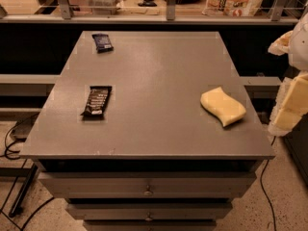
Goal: Pick sponge
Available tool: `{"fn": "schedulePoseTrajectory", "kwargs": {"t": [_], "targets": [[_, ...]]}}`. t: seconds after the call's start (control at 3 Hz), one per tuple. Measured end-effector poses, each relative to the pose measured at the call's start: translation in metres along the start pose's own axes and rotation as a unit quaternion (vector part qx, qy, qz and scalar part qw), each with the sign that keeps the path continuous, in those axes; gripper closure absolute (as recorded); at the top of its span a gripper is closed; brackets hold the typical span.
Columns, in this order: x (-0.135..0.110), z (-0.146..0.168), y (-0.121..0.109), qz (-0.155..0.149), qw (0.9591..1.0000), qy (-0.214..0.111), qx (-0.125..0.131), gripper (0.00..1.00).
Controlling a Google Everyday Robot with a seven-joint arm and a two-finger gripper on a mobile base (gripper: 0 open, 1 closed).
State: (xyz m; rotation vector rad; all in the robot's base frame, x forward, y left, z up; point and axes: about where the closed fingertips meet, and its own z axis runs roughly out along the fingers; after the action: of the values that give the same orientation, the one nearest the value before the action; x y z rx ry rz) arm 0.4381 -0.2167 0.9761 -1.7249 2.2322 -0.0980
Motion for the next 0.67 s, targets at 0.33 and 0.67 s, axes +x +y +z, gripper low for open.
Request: {"fn": "schedulePoseTrajectory", "kwargs": {"t": [0.33, 0.67], "targets": [[0.0000, 0.0000, 0.0000, 0.000, 1.0000, 0.000, 0.000, 0.00], [-0.0067, -0.0024, -0.0084, 0.003, 0.9997, -0.010, 0.021, 0.00]]}}
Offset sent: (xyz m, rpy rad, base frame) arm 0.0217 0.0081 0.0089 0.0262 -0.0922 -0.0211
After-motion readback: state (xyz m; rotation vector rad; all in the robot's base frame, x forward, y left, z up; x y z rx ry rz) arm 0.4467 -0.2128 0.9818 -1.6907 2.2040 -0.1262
